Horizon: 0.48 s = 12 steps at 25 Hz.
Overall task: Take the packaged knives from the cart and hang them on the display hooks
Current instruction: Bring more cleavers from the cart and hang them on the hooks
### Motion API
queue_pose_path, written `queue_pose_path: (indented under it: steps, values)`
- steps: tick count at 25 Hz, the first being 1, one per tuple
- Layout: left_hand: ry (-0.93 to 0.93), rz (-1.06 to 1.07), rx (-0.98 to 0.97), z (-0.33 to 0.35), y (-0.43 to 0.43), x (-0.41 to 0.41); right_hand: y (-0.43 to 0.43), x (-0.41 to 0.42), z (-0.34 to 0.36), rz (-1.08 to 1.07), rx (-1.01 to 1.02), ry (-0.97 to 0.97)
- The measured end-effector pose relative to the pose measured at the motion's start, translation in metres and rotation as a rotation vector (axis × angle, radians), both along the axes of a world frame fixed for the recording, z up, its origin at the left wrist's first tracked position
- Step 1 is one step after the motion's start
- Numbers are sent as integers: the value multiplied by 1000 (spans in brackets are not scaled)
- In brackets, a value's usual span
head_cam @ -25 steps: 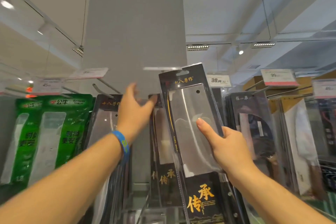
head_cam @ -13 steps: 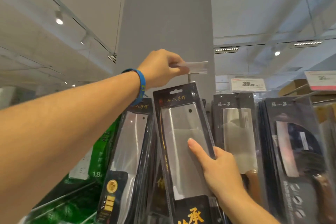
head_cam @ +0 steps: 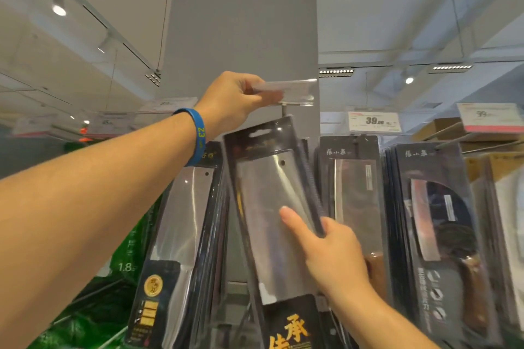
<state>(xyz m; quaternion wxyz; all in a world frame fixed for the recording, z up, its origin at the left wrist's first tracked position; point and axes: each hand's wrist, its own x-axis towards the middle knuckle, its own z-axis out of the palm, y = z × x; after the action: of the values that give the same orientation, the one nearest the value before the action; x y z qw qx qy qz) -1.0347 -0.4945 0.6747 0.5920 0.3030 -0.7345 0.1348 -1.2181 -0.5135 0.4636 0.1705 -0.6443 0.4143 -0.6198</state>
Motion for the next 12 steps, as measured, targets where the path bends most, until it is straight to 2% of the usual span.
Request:
queue_pose_path:
  steps: [2,5,8,12]
  values:
    - [7,10,-2,-1,-2,1,3,11,-5,-9,29,91]
    - [-11,13,22,-3,-2,2,11,12,-18,-26,-40,1]
    - [-32,31,13,-2,1,0,12,0,-2,-19,-51,-107]
    - [-67,97,14,8,7,2,8,-4,15,-7,-24,-40]
